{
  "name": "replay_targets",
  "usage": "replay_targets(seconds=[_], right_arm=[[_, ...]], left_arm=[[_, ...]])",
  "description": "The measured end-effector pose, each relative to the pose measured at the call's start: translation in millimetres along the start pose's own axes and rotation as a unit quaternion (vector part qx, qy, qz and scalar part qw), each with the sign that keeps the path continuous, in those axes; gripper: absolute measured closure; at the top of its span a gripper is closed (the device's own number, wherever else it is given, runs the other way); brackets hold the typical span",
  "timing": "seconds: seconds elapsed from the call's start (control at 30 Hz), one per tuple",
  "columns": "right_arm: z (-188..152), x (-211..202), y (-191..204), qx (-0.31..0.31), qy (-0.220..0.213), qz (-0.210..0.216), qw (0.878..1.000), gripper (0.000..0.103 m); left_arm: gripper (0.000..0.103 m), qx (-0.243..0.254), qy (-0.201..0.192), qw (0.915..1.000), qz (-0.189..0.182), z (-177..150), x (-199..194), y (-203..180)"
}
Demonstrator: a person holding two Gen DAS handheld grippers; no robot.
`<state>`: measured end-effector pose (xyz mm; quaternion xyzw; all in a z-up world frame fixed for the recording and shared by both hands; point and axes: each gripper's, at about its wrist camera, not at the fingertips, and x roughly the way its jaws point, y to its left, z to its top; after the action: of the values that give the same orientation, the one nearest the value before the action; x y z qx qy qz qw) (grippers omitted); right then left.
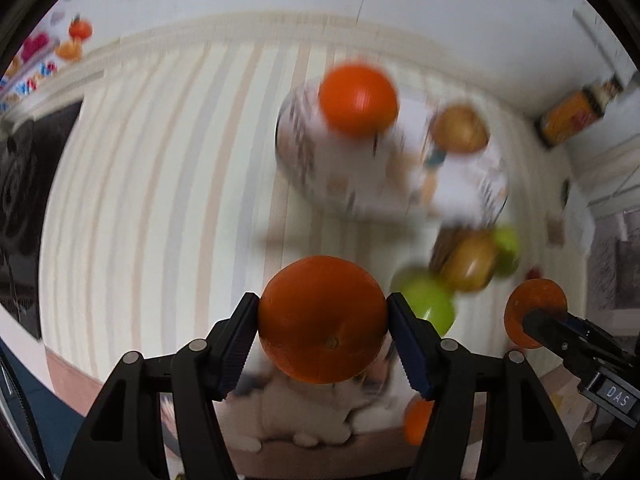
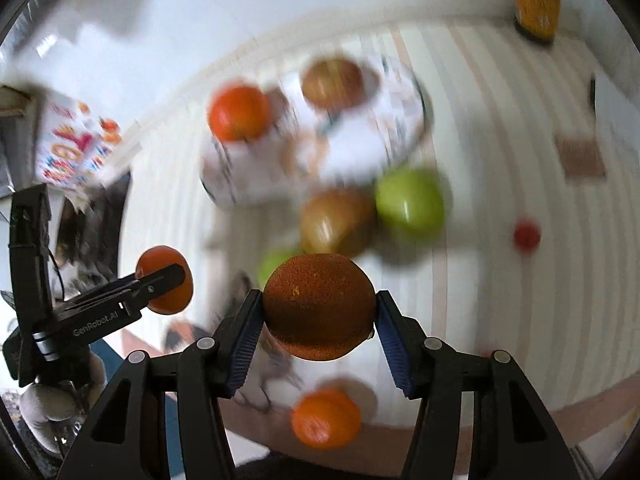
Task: Organize fruits
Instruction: 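Place both oranges on the floral plate with the left and right tools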
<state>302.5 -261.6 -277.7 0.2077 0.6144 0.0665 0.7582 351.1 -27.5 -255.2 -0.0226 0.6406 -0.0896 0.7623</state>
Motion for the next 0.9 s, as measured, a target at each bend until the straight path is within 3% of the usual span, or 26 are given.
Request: replay_targets(seconds=[0.13,0.33,0.67,0.83,0.9], right_arm=[[49,-1,-2,-0.011,-0.030,-0.029,0.999,0.044],[108,41,-16,-0.020,-0.009,-0.080,0.997,0.044],[127,89,-24,-0.042,0.034,-0.122,0.991,0.044],[133,98,-28,-0.037,0.034,-0.116,0.992,0.043],[136,99,-28,-0.032,0.035,-0.111,0.993,0.031]], left_arm=[[0.041,0.002,-0.022,0.9997,0.007,50,-7,2],[0.040,0.005,0.000,0.9995,0.032,91,25,7],[0.040,0.016,0.060,0.9970,0.046,104,78,6],[0.039,0.019,0.064,0.9964,0.052,106,85,4],[0.039,0.016,0.067,0.9962,0.054,107,86,5]])
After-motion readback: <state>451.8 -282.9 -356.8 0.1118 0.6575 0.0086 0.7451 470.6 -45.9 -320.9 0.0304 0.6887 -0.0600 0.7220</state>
